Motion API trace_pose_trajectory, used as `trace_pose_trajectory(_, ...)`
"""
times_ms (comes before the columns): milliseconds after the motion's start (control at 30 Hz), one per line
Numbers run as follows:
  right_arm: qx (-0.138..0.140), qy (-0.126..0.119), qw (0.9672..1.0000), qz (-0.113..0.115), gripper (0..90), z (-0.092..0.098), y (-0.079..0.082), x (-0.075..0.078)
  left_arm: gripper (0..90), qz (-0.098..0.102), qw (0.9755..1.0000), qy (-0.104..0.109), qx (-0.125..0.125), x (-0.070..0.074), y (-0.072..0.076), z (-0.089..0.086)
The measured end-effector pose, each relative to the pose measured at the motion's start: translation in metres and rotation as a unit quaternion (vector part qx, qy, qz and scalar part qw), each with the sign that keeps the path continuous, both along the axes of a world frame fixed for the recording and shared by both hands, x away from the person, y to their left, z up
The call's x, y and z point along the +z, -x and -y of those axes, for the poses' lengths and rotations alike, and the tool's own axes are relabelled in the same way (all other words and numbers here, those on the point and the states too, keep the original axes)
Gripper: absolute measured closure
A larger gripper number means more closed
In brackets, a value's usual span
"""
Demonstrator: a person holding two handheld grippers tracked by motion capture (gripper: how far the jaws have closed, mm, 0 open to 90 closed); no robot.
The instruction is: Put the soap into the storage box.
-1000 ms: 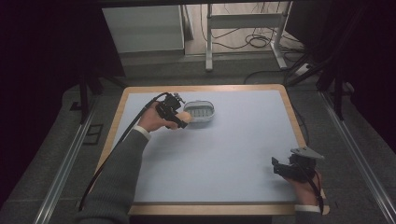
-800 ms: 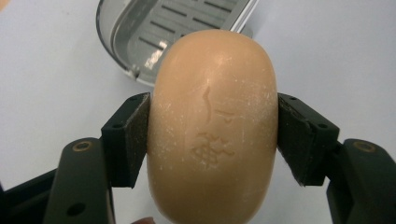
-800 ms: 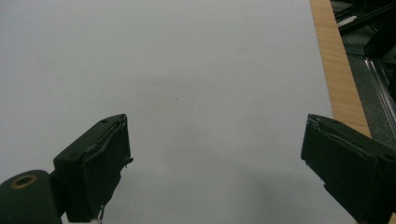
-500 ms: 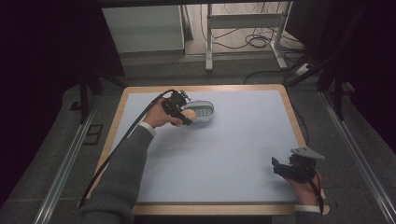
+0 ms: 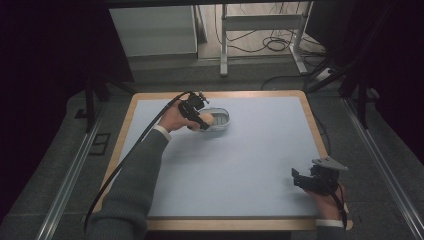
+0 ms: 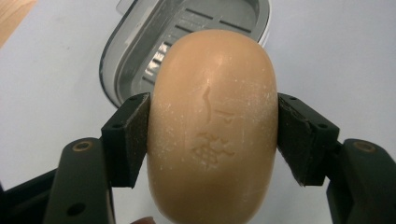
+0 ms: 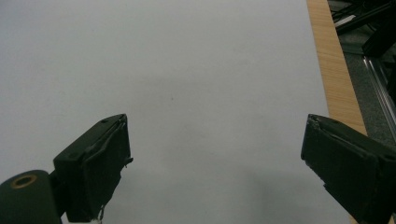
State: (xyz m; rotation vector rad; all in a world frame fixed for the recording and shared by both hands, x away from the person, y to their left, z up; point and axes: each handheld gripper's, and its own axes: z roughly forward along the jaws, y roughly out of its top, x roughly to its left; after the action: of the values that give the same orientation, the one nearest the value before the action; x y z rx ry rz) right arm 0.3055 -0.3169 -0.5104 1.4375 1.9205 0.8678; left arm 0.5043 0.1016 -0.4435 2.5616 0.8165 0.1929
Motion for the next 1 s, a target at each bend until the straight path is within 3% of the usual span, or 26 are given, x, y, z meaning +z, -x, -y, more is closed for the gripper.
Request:
trace_pose_trajectory(233, -0.001, 0.000, 1.0000, 0.000, 8.0, 0.001, 0.000, 0.000, 32.2, -0.005, 1.0000, -0.003, -0.004, -0.003, -0.007, 0.007)
trace_pose_trajectory(733, 0.000, -0.002, 1.0000, -0.002, 8.0, 0.001, -0.001, -0.001, 32.3, 0.003, 0.9996, -0.019, -0.019, 0.008, -0.022, 0.027)
trace_pose_trajectory(1000, -0.002, -0.004, 1.0000, -0.002, 8.0, 0.004, -0.001, -0.001, 32.2, -0.009, 0.9994, -0.023, -0.024, -0.001, -0.035, 0.038)
